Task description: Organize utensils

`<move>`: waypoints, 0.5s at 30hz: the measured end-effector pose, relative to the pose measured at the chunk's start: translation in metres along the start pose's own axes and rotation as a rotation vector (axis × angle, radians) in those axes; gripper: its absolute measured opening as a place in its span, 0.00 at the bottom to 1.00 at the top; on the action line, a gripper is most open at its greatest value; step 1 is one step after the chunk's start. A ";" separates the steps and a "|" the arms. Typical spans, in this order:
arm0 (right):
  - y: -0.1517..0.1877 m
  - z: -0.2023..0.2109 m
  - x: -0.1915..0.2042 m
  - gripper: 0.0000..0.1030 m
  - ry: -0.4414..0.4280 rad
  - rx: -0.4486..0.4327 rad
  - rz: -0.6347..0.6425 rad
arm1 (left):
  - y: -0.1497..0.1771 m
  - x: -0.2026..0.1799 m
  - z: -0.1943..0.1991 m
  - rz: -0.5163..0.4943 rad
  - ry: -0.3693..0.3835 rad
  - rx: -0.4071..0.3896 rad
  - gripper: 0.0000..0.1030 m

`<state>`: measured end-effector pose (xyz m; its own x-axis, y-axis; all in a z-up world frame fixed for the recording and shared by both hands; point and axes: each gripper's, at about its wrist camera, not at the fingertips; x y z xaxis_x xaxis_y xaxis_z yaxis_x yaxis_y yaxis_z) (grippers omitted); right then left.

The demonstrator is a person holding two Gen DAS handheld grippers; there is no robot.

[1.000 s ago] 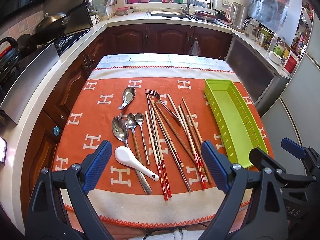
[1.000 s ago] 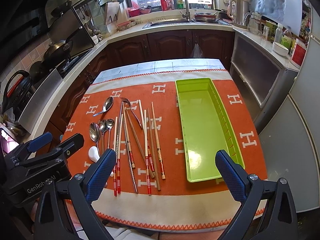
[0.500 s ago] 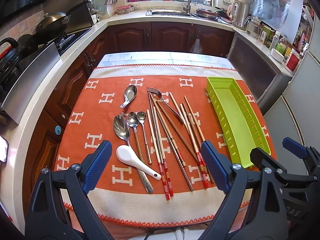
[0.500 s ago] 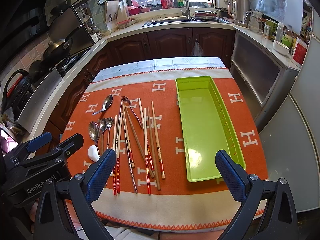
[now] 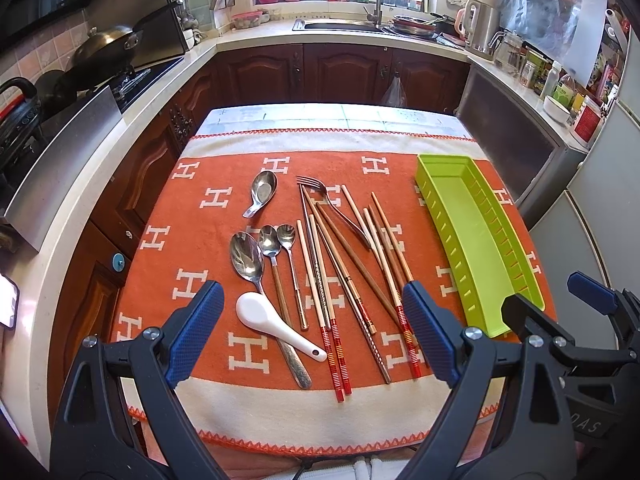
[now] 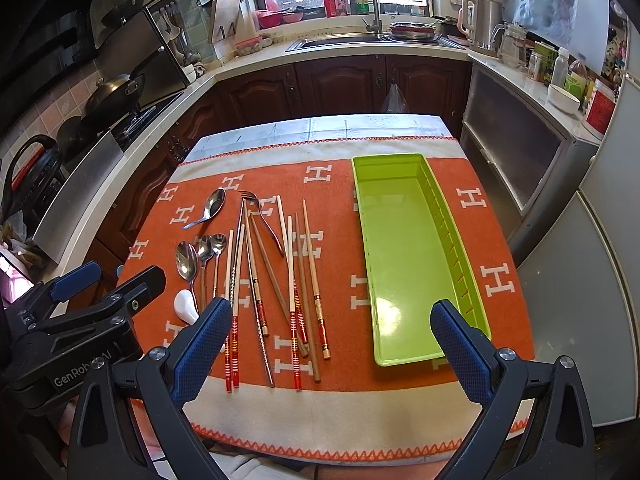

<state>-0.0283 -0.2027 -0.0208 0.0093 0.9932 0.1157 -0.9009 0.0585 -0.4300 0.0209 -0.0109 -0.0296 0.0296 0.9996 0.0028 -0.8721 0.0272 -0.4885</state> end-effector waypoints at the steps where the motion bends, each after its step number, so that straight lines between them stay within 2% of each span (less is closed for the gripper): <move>1: 0.000 0.000 0.000 0.98 -0.002 0.001 0.000 | 0.000 0.000 0.001 0.000 0.001 -0.002 0.87; 15: -0.015 -0.005 0.008 0.94 -0.006 0.019 0.011 | -0.014 0.014 0.004 0.002 0.032 -0.024 0.87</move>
<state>-0.0127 -0.1949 -0.0177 -0.0028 0.9932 0.1164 -0.9092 0.0459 -0.4137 0.0318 0.0030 -0.0194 0.0440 0.9987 -0.0256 -0.8602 0.0249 -0.5093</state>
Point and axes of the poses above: each gripper's, at about its wrist camera, not at the fingertips, and z roughly against the way its jaws point, x to its left, y to its underside, and after that the axes turned 9 degrees about x, right-handed
